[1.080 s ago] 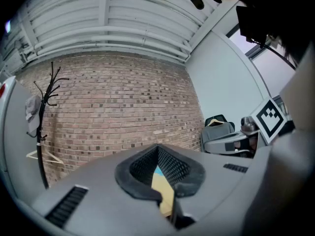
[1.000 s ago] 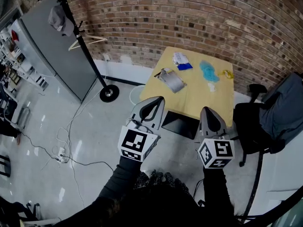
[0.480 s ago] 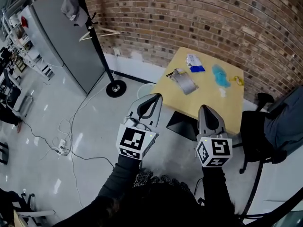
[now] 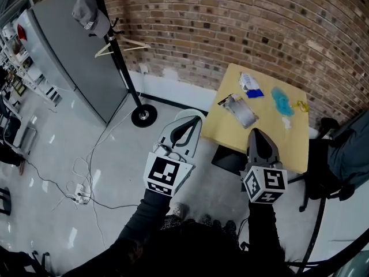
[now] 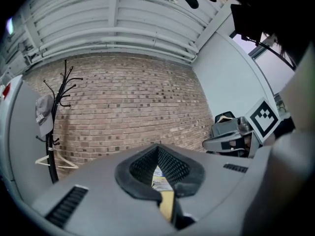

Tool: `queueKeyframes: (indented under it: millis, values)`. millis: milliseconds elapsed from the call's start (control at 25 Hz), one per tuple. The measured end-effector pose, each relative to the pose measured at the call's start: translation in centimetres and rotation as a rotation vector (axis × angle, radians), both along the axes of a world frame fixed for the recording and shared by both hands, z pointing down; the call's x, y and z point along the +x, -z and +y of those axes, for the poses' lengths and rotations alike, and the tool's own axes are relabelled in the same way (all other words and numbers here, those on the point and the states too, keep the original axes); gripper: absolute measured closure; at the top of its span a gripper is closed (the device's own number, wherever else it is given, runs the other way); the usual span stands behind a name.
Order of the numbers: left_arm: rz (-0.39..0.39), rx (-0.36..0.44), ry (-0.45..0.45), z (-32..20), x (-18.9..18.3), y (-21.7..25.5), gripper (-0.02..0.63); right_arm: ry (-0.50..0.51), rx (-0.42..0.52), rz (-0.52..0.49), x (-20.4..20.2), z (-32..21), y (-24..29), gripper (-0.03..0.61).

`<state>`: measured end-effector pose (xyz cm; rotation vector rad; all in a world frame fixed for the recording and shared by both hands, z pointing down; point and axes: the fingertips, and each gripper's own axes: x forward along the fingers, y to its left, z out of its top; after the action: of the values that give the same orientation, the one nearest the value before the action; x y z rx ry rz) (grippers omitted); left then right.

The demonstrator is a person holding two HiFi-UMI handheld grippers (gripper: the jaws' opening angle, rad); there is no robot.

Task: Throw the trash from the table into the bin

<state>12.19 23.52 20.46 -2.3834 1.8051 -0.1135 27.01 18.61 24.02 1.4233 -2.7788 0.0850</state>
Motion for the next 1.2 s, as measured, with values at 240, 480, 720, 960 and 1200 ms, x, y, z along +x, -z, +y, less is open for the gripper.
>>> queueKeyframes:
  millis: [240,480,720,960,1200]
  values:
    - [0.016,-0.009,-0.046,-1.9,-5.8,-0.3,0.607,-0.057,-0.013,0.008,-5.0,-1.5,-0.6,0.58]
    - [0.041,-0.02,-0.077,-3.3,-8.8,-0.6,0.607,-0.118,-0.027,0.013,-6.9,-2.0,-0.8,0.58]
    - [0.059,-0.037,-0.116,-5.1,-8.7,-1.6,0.607,-0.137,-0.051,0.03,-7.2,-3.3,-1.8,0.58]
    - [0.046,-0.044,-0.106,-8.6,-8.3,-2.1,0.607,-0.121,-0.058,0.028,-6.9,-6.9,-2.6,0.58]
    - [0.041,-0.018,-0.077,-12.7,-8.3,-1.0,0.607,-0.105,-0.04,0.023,-6.4,-11.2,-2.0,0.58]
